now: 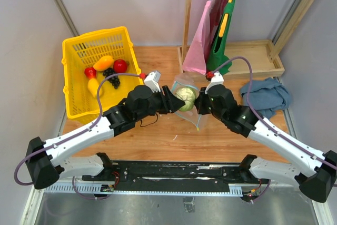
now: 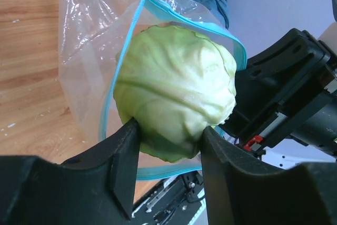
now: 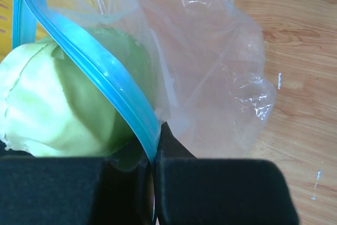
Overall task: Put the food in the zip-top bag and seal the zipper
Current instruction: Place the fake vegetable in the zipper food storage bag.
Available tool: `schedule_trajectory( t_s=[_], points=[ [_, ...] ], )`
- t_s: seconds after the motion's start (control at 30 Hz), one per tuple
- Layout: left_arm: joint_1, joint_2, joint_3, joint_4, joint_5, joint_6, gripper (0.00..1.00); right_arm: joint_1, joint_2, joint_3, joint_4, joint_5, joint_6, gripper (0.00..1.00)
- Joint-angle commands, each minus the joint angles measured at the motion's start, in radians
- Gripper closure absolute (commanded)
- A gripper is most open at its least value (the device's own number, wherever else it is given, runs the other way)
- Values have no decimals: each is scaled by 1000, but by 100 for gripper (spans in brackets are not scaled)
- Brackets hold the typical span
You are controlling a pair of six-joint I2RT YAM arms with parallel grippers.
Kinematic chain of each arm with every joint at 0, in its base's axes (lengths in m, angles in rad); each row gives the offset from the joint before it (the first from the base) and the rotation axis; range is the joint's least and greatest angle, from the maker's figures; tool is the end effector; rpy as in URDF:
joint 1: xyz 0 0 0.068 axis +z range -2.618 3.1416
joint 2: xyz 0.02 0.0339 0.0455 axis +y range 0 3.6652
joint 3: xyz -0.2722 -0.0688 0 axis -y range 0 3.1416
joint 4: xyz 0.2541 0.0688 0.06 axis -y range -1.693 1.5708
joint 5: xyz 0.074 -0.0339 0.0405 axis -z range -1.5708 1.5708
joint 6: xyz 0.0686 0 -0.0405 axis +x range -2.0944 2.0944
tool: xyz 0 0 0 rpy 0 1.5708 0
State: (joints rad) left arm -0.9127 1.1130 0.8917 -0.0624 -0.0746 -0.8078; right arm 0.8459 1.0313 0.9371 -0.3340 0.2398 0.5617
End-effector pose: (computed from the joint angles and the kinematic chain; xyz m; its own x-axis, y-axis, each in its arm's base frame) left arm 0.1860 -0.2322 0.3206 -0.6569 -0.3287 -0.6785 0.3913 0.6207 -0.6795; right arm 0.1891 0.1889 0.3245 -0.5440 0.1661 -0.8225 -0.3475 0.8476 0.4011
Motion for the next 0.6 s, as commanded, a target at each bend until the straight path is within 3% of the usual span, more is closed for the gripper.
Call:
schedule_trajectory(
  t_s=[0.0,0.57],
  points=[
    [-18,-11,48,-31,-50,49,50,-3,-40,-14,41,18,7,99],
    [-20,86,172,-261,-130,165,39,-9,-61,-6,44,12,9,99]
  ],
)
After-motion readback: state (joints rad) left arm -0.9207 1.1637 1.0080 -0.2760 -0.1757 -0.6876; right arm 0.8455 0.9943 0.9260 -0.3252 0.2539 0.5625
